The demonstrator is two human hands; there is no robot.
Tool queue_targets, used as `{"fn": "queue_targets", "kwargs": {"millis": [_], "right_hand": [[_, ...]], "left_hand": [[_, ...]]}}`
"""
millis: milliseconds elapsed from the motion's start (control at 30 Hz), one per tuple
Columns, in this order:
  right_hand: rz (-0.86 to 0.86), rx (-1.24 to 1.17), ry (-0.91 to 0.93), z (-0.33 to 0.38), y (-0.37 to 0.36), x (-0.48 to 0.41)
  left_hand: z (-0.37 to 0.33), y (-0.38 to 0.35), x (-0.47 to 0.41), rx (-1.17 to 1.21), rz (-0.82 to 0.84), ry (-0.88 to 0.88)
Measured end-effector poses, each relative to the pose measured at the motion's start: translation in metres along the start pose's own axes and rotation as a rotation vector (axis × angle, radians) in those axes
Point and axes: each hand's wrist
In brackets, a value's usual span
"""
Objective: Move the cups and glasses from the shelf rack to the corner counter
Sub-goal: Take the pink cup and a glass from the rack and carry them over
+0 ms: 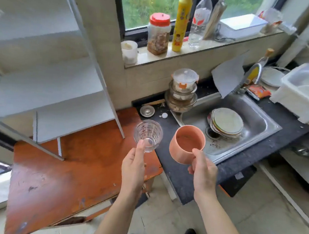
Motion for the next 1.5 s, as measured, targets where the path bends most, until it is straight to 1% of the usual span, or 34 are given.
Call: {"fn": "queue_targets", "kwargs": {"millis": [133, 233, 300, 400, 567, 700, 833, 900, 1067, 1167, 1267, 1333, 1500], "right_hand": [[-0.112, -0.112, 0.037, 0.009, 0.076, -0.015], [-0.184, -0.185, 0.063, 0.011, 0.147, -0.030], [-0.249, -0.225, 0.095, 0.008, 0.203, -0.043], [-0.340, -0.231, 0.121, -0.004, 0.297, -0.060], [-0.511, -0.275, 0.096, -0.020, 0.447, -0.081], [-0.644, -0.263, 0.020, -0.040, 0.542, -0.091], [-0.801, -0.308, -0.081, -0.072, 0.628, -0.106], [-0.876, -0.319, -0.119, -0.088, 0.667, -0.114], [-1.016, -0.329, -0.202, -0.116, 0.775, -0.146], [-1.114, -0.340, -0.232, -0.119, 0.843, -0.176], [-1.189, -0.351, -0.252, -0.120, 0.909, -0.200], [-1.227, -0.356, -0.258, -0.122, 0.952, -0.210], [-1.325, -0.442, -0.259, -0.135, 1.039, -0.224]], "left_hand": [[-0.011, -0.070, 0.035, -0.009, 0.204, -0.041], [-0.010, -0.135, 0.066, -0.054, 0.247, -0.079], [-0.007, -0.186, 0.092, -0.060, 0.306, -0.121], [0.005, -0.269, 0.140, -0.067, 0.427, -0.124], [0.034, -0.404, 0.223, -0.100, 0.635, -0.142], [0.058, -0.494, 0.279, -0.152, 0.782, -0.118], [0.095, -0.577, 0.321, -0.169, 0.944, -0.024], [0.117, -0.619, 0.338, -0.217, 1.022, -0.005], [0.166, -0.734, 0.393, -0.285, 1.208, 0.077], [0.190, -0.810, 0.429, -0.274, 1.269, 0.128], [0.205, -0.885, 0.464, -0.325, 1.333, 0.191], [0.210, -0.929, 0.490, -0.356, 1.393, 0.183], [0.226, -1.020, 0.553, -0.411, 1.460, 0.182]]}}
Point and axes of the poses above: each hand's wrist, its own x-axis away from the middle knuckle, its own y-axis out of the back of the hand, z = x × y, and after that the axes turned 7 degrees about x, right-handed
